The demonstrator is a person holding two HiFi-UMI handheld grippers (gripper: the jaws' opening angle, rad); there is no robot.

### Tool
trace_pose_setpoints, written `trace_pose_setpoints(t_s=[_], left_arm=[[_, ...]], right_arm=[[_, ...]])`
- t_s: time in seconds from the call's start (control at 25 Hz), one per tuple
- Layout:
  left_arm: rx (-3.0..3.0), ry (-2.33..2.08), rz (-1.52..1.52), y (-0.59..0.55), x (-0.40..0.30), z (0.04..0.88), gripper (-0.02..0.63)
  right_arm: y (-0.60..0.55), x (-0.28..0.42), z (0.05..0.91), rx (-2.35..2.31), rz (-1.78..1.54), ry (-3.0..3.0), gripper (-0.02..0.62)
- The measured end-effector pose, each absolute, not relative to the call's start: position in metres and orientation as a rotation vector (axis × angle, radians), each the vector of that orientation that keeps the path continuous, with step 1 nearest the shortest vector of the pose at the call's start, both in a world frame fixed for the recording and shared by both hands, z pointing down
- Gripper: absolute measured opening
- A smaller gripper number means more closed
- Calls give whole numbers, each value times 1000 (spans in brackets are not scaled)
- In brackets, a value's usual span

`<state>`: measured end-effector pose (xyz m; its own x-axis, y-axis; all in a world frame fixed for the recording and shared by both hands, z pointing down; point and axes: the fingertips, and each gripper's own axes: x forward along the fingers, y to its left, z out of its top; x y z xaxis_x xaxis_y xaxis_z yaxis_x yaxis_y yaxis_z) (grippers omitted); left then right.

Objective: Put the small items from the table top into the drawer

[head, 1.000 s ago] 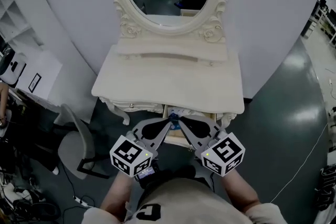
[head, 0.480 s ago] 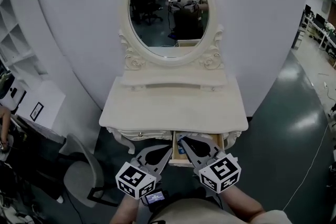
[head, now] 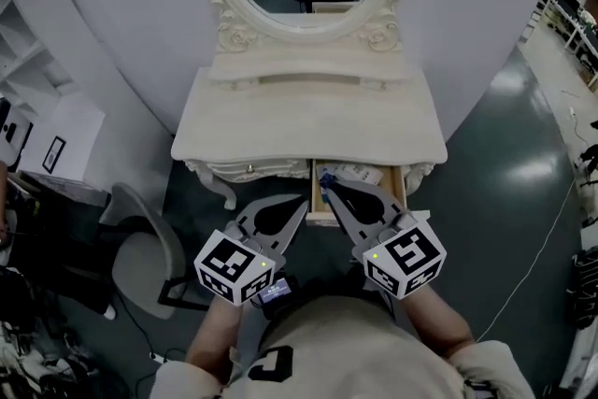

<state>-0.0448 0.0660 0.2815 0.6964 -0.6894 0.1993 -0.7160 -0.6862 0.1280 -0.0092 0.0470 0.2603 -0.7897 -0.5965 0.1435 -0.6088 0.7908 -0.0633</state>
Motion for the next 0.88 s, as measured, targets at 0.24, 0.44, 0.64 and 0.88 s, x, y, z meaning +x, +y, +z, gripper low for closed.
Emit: trace_pose_setpoints(t_s=[0.24, 0.44, 0.64, 0.88], left_arm=[[2713, -1042, 199, 87, -57, 295, 57], [2693, -996, 191, 90, -63, 311, 57], [2684, -990, 183, 90, -63, 315, 56], [2683, -988, 186, 87, -54, 316, 56]], right_arm=[[72, -20, 277, 1007, 207, -2811, 32], [78, -22, 295, 1028, 241, -2757, 32], [78, -21, 302, 1020, 255, -2745, 31], [76, -13, 303, 1019, 261, -2750, 29]])
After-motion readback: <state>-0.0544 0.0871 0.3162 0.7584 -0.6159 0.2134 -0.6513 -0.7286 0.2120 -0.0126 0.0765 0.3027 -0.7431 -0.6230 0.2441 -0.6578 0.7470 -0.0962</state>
